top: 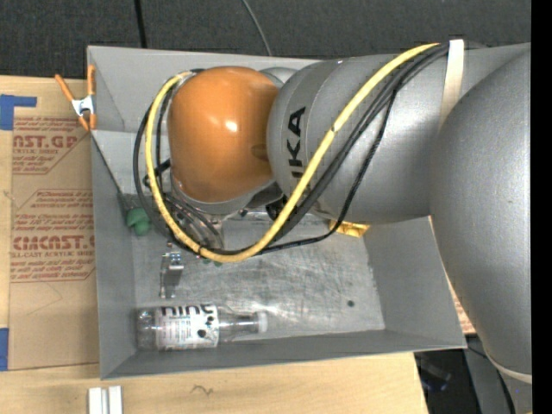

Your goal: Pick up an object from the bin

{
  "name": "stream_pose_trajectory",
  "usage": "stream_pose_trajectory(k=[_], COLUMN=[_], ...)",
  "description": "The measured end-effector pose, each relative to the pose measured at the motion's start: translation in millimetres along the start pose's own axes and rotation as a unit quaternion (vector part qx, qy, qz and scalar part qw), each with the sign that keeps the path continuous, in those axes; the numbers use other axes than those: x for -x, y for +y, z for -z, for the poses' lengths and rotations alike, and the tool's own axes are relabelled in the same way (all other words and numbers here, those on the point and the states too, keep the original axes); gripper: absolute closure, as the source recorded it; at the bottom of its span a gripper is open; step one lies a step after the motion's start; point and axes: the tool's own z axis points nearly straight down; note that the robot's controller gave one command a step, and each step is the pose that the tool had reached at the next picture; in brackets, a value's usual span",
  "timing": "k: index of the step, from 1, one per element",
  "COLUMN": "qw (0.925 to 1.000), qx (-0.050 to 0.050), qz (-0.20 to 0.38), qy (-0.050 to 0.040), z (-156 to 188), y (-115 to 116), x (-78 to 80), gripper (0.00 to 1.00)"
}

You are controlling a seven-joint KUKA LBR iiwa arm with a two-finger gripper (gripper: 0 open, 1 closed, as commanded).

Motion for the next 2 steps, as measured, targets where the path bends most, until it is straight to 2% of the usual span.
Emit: stream_pose_trajectory(k=[1,2], qw=[1.0000,1.0000], qx=[0.001,0.001], qz=[-0.001,-0.001], qy=[-0.0037,-0.0037], z=[4.5,4.5], y=[-1.5,-1.6], x=[2.2,2.2], gripper=[1.00,0.00])
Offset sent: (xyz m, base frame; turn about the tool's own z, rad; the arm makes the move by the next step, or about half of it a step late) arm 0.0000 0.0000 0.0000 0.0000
